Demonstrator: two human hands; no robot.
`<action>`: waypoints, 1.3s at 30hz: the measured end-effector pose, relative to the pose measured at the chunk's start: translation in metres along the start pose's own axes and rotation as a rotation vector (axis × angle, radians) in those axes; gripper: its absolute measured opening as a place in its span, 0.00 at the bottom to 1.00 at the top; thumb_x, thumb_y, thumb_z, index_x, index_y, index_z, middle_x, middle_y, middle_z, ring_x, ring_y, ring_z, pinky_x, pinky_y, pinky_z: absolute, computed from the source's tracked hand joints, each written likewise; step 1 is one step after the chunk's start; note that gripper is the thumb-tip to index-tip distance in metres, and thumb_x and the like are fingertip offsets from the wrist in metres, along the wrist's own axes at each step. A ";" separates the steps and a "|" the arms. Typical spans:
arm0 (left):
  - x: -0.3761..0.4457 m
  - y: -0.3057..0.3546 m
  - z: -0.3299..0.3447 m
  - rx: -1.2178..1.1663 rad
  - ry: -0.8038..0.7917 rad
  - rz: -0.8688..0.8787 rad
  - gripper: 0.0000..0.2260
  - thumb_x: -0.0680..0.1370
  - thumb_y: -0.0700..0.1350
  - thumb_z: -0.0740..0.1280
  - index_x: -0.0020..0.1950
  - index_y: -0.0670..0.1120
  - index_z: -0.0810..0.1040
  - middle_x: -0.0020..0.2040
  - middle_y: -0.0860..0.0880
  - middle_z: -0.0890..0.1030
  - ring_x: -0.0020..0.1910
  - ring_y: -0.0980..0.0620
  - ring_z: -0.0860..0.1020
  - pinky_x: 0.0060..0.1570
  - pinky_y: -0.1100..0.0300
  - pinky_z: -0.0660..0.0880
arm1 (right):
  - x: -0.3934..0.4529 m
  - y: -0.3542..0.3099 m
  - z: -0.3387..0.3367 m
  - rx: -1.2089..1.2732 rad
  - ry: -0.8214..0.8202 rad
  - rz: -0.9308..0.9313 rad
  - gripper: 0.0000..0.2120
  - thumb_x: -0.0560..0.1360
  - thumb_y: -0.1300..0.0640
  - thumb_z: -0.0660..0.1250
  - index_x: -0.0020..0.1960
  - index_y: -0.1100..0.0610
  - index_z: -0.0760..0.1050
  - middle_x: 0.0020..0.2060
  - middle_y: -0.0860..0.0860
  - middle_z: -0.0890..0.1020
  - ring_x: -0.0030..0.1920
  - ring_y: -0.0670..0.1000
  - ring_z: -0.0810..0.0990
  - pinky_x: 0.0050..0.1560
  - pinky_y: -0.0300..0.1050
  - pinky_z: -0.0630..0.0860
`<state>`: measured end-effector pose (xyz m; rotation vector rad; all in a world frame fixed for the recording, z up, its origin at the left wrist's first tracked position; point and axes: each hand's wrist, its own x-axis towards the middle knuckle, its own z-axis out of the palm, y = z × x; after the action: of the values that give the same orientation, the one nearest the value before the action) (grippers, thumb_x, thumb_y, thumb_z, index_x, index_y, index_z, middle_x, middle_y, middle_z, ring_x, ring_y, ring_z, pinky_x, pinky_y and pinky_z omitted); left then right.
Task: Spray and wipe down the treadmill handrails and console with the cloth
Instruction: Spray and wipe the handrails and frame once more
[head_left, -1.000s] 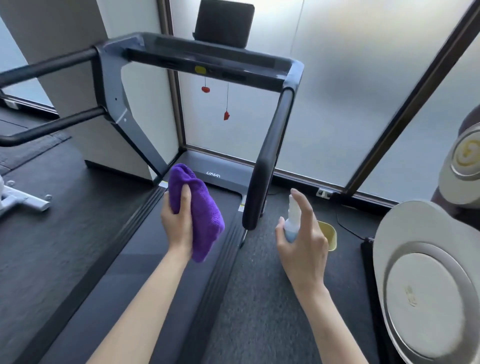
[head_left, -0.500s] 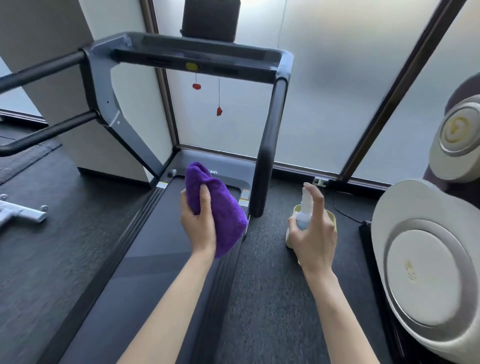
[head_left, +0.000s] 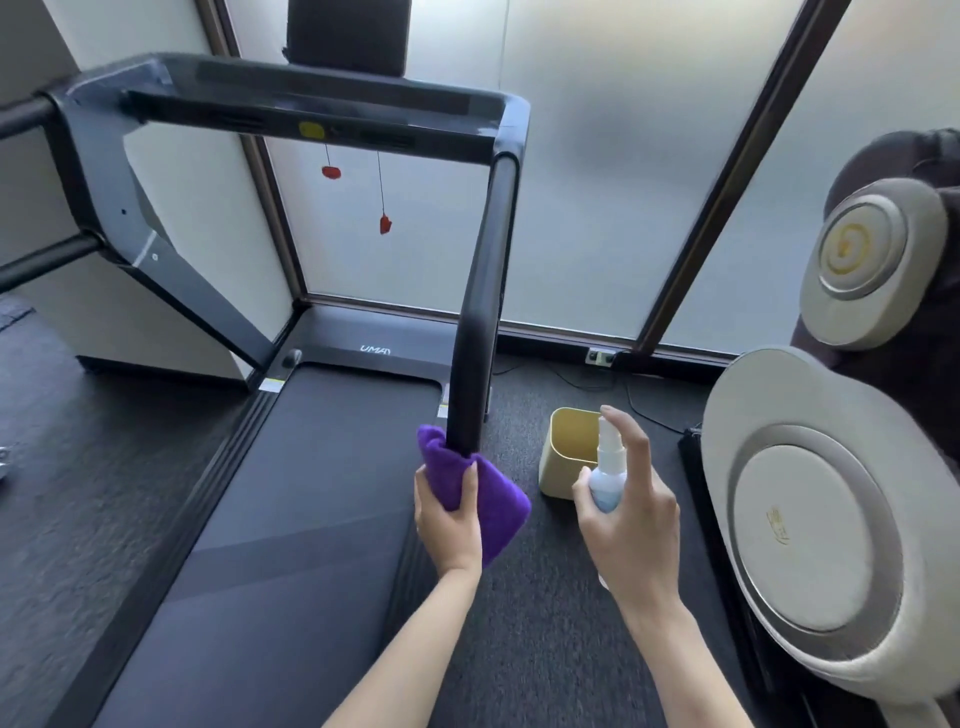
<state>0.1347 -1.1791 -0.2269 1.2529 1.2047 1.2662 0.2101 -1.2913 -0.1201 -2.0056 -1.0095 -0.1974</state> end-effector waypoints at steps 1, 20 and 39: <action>-0.001 -0.002 0.003 -0.040 0.030 -0.021 0.24 0.68 0.67 0.61 0.52 0.49 0.71 0.45 0.53 0.77 0.48 0.48 0.77 0.50 0.66 0.69 | 0.003 -0.001 -0.001 0.010 0.006 -0.001 0.32 0.70 0.66 0.71 0.67 0.46 0.63 0.36 0.47 0.76 0.29 0.45 0.73 0.30 0.29 0.67; 0.032 0.062 0.016 -0.009 0.094 0.093 0.20 0.70 0.67 0.59 0.52 0.55 0.73 0.46 0.57 0.78 0.45 0.57 0.77 0.50 0.60 0.72 | 0.020 -0.003 0.004 0.082 -0.009 -0.058 0.30 0.71 0.65 0.70 0.68 0.49 0.65 0.33 0.43 0.71 0.28 0.39 0.70 0.31 0.27 0.66; 0.025 0.069 0.039 0.135 0.334 0.242 0.24 0.72 0.63 0.63 0.51 0.41 0.74 0.48 0.45 0.77 0.51 0.43 0.75 0.51 0.52 0.72 | 0.052 0.062 0.007 0.187 -0.168 -0.107 0.33 0.71 0.65 0.70 0.68 0.43 0.62 0.34 0.45 0.74 0.28 0.44 0.72 0.30 0.41 0.72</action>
<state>0.1735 -1.1571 -0.1573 1.3520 1.4249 1.6437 0.2875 -1.2747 -0.1382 -1.8223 -1.1975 0.0086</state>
